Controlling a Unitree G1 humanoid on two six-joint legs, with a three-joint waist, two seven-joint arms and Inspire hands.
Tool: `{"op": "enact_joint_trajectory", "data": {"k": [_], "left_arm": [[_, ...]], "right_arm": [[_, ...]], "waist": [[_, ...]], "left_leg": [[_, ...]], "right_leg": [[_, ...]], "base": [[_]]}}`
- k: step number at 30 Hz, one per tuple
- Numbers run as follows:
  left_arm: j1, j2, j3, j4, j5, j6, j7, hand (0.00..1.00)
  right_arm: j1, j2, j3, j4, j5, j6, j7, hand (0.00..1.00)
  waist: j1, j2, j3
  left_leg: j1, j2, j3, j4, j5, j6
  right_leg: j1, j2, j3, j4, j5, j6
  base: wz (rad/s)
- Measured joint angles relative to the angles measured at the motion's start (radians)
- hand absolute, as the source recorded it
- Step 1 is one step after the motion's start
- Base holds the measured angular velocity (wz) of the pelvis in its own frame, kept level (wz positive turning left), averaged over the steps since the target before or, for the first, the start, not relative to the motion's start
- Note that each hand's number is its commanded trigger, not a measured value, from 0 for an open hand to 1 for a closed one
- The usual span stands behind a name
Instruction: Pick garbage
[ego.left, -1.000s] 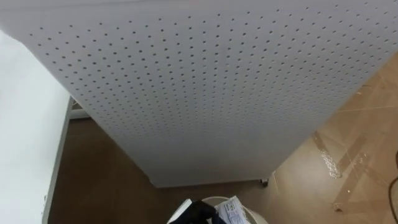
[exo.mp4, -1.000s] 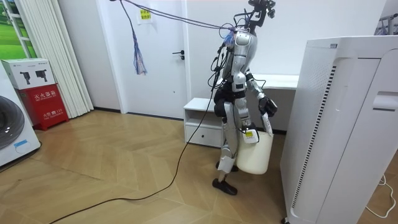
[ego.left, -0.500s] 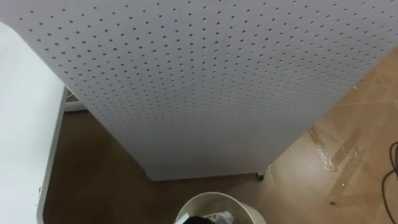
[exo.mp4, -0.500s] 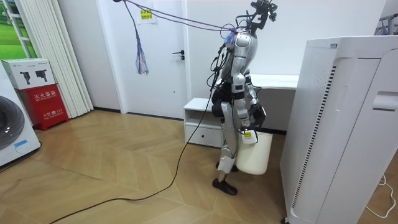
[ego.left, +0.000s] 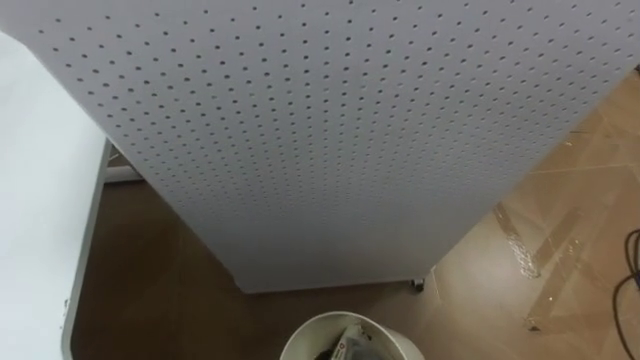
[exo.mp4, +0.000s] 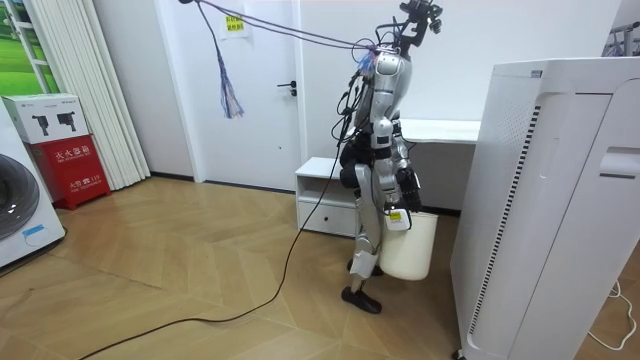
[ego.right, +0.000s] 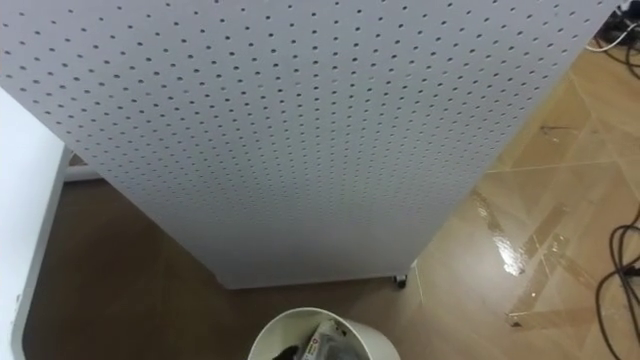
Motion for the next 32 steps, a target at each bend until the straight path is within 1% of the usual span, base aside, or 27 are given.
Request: {"op": "enact_joint_trajectory", "data": {"k": [6,9,11,12,14,17,19,20,21,22,24,25,26,27,28,29,31,32], "left_arm": [[0.007,0.003,0.001,0.022,0.0,0.0,-0.003,0.0],[0.012,0.003,0.023,0.061,0.0,0.001,-0.007,0.0],[0.013,0.009,0.036,0.083,0.0,0.001,-0.014,0.0],[0.013,0.014,0.04,0.104,-0.001,0.0,-0.017,0.0],[0.016,0.024,0.048,0.14,-0.005,0.0,-0.018,0.0],[0.039,0.027,0.111,0.206,-0.024,-0.002,-0.019,0.0],[0.084,0.032,0.187,0.217,-0.024,-0.003,-0.018,0.0],[0.097,0.036,0.204,0.217,-0.027,-0.003,-0.017,0.0],[0.137,0.048,0.235,0.216,-0.031,-0.003,-0.016,0.0],[0.166,0.057,0.262,0.214,-0.034,-0.006,-0.012,0.0],[0.196,0.065,0.289,0.214,-0.049,-0.006,0.001,0.0],[0.214,0.063,0.311,0.215,-0.062,-0.006,0.007,0.0],[0.23,0.059,0.336,0.216,-0.067,-0.006,0.012,0.0],[0.236,0.058,0.347,0.218,-0.069,-0.006,0.013,0.0],[0.249,0.057,0.377,0.223,-0.071,-0.005,0.019,0.0],[0.256,0.056,0.395,0.223,-0.07,-0.004,0.022,0.0],[0.27,0.056,0.442,0.224,-0.069,0.018,0.03,0.0],[0.27,0.055,0.446,0.224,-0.069,0.025,0.031,0.0]], "right_arm": [[0.002,-0.002,-0.001,0.001,0.035,0.0,0.0,1.0],[0.004,-0.002,-0.003,0.009,0.029,0.0,0.0,1.0],[0.02,-0.007,-0.002,0.009,0.029,0.0,0.001,1.0],[0.029,-0.011,0.001,0.02,0.033,-0.001,0.001,1.0],[0.043,-0.012,0.004,0.046,0.044,-0.001,0.001,1.0],[0.084,-0.025,0.005,0.049,0.045,-0.007,0.004,1.0],[0.139,-0.042,-0.014,0.051,0.043,-0.028,0.012,1.0],[0.152,-0.043,-0.023,0.053,0.043,-0.032,0.012,1.0],[0.182,-0.043,-0.04,0.049,0.041,-0.034,0.013,1.0],[0.209,-0.044,-0.055,0.045,0.039,-0.042,0.011,1.0],[0.233,-0.048,-0.064,0.037,0.032,-0.043,0.008,1.0],[0.244,-0.049,-0.075,0.037,0.032,-0.043,0.002,1.0],[0.258,-0.05,-0.089,0.037,0.031,-0.043,0.0,1.0],[0.265,-0.05,-0.096,0.037,0.031,-0.043,0.0,1.0],[0.276,-0.051,-0.111,0.038,0.027,-0.042,-0.001,1.0],[0.282,-0.051,-0.122,0.038,0.022,-0.042,-0.001,1.0],[0.31,-0.052,-0.153,0.037,0.008,-0.04,-0.005,1.0],[0.316,-0.05,-0.162,0.037,0.004,-0.04,-0.01,1.0]], "waist": [[0.0,0.001,-0.0004],[0.001,0.001,-0.0007],[0.009,0.002,-0.0016],[0.02,0.003,-0.0022],[0.027,0.005,-0.0031],[0.036,0.008,-0.0113],[0.038,0.011,-0.0283],[0.038,0.009,-0.0309],[0.038,0.006,-0.0406],[0.038,0.001,-0.0477],[0.037,-0.006,-0.0518],[0.035,-0.01,-0.0534],[0.033,-0.016,-0.0523],[0.033,-0.019,-0.0524],[0.036,-0.024,-0.053],[0.039,-0.025,-0.054],[0.049,-0.029,-0.0566],[0.05,-0.029,-0.0562]], "left_leg": [[0.004,0.0,0.002,0.005,0.0,0.0],[0.016,0.001,0.0,-0.004,0.0,0.0],[0.037,0.001,0.0,-0.013,0.0,0.0],[0.058,0.003,-0.001,-0.019,0.0,0.0],[0.094,0.003,-0.006,-0.039,0.0,-0.001],[0.156,0.0,-0.015,-0.078,0.002,-0.003],[0.207,-0.005,-0.03,-0.111,0.003,-0.005],[0.225,-0.006,-0.035,-0.122,0.004,-0.006],[0.259,-0.007,-0.042,-0.141,0.004,-0.007],[0.289,-0.008,-0.051,-0.16,0.006,-0.01],[0.329,-0.01,-0.063,-0.179,0.007,-0.011],[0.353,-0.012,-0.072,-0.195,0.008,-0.013],[0.381,-0.013,-0.082,-0.208,0.008,-0.013],[0.396,-0.013,-0.083,-0.214,0.008,-0.013],[0.421,-0.013,-0.084,-0.228,0.008,-0.014],[0.431,-0.013,-0.084,-0.233,0.007,-0.015],[0.46,-0.013,-0.082,-0.253,0.007,-0.015],[0.467,-0.013,-0.082,-0.256,0.007,-0.015]], "right_leg": [[0.005,0.001,0.001,0.0,0.0,0.0],[0.019,0.002,0.0,-0.005,-0.001,-0.001],[0.04,0.003,-0.001,-0.015,-0.001,-0.001],[0.062,0.006,-0.004,-0.03,0.001,-0.001],[0.105,0.007,-0.015,-0.052,0.002,-0.001],[0.17,0.008,-0.025,-0.09,0.003,0.002],[0.227,0.008,-0.041,-0.122,0.0,0.008],[0.249,0.008,-0.047,-0.133,-0.001,0.009],[0.288,0.011,-0.059,-0.157,-0.002,0.01],[0.324,0.013,-0.068,-0.18,-0.003,0.011],[0.369,0.017,-0.076,-0.204,-0.005,0.014],[0.398,0.017,-0.088,-0.221,-0.005,0.015],[0.431,0.019,-0.096,-0.236,-0.006,0.016],[0.445,0.019,-0.098,-0.24,-0.008,0.019],[0.473,0.021,-0.103,-0.253,-0.008,0.02],[0.482,0.022,-0.105,-0.259,-0.008,0.02],[0.511,0.025,-0.104,-0.276,-0.008,0.02],[0.517,0.026,-0.104,-0.279,-0.008,0.02]], "base": [[0.0],[0.0],[0.0],[0.0],[0.05],[0.04],[0.18],[0.24],[0.23],[0.22],[0.2],[0.26],[0.21],[0.14],[0.04],[0.0],[-0.04],[0.0]]}}
